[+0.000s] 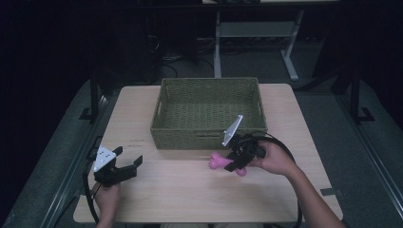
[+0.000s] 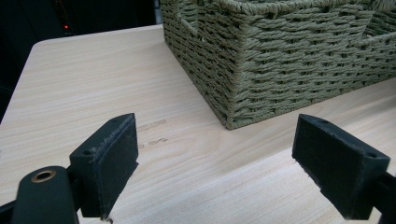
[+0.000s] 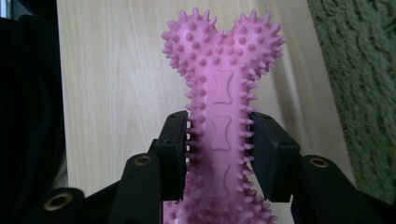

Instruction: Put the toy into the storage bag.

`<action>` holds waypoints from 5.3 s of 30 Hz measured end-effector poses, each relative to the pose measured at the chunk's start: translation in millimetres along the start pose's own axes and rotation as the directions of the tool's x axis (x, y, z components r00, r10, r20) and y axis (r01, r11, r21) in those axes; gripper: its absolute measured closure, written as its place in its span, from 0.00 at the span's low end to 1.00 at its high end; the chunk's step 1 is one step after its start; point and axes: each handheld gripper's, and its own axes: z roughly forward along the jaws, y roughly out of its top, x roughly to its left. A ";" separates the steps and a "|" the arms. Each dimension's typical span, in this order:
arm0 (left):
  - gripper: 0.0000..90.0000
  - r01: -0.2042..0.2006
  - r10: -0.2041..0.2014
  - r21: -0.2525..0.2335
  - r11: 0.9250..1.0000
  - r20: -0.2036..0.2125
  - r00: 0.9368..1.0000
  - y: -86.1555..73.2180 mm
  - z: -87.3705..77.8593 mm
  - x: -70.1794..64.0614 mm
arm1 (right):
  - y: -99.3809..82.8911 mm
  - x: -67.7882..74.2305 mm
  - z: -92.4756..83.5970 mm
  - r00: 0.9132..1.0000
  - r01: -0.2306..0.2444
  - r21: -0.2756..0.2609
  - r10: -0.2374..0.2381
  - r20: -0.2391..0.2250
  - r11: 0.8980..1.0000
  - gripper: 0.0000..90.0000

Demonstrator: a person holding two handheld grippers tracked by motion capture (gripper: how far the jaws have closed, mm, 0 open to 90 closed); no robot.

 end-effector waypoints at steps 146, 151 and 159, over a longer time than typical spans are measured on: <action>0.15 0.004 -0.004 -0.005 1.000 0.003 1.000 0.2 2.7 -1.6 | 51.3 -143.3 -37.5 0.985 -0.168 -0.007 0.168 -0.031 0.986 0.64; 0.15 0.001 -0.001 -0.006 1.000 0.004 1.000 0.3 2.7 -1.8 | 49.3 -143.4 -31.3 0.984 -0.172 -0.003 0.172 -0.042 0.985 0.64; 0.15 0.000 0.000 -0.005 1.000 0.001 1.000 0.2 3.3 -2.1 | 44.0 -144.8 -25.2 0.982 -0.182 0.007 0.183 -0.046 0.983 0.64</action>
